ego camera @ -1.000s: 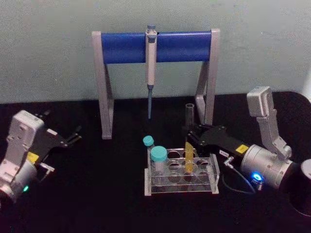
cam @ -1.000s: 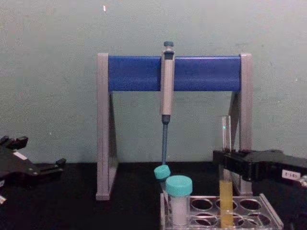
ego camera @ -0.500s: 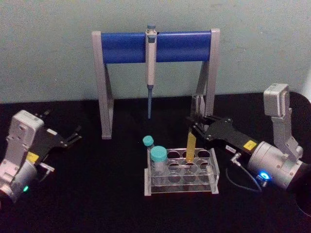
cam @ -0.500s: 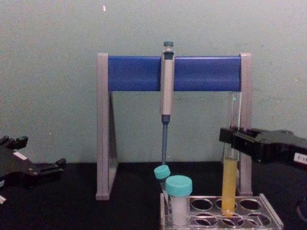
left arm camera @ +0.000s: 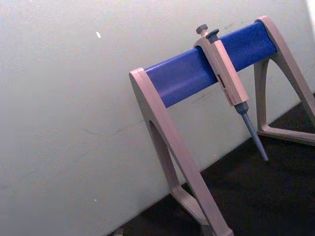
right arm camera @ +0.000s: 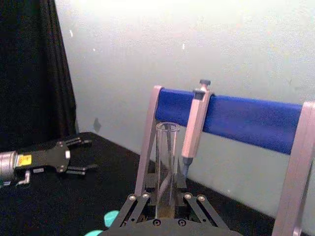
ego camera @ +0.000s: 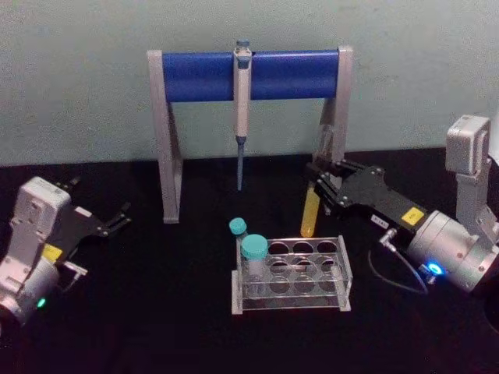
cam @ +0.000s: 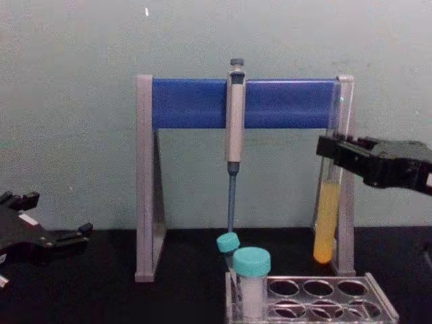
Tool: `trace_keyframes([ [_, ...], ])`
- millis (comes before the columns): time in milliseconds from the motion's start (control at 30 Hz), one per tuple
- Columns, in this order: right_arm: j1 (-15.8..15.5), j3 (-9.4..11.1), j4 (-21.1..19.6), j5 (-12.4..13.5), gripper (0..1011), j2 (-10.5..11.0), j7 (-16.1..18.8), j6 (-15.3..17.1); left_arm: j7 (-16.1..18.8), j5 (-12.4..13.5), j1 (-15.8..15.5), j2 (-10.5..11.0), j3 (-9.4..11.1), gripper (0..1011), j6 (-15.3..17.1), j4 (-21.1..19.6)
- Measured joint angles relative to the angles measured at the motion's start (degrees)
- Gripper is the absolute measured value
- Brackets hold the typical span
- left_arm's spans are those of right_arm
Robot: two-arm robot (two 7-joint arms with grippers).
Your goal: Pick up the test tube from the test tube rack, shake it, then place it back into the test tube rack.
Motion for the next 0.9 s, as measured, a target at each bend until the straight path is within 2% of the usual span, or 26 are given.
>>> trace_keyframes([
  [667,1.3,0.2,0.1,-0.9,222,-0.8,-0.6,0.2,0.0,0.0,0.0,0.0,0.0,1010,0.0,0.0],
  [900,0.9,1.3,0.1,-1.2,222,-0.4,-1.8,0.3,0.0,0.0,0.0,0.0,0.0,1010,0.0,0.0],
])
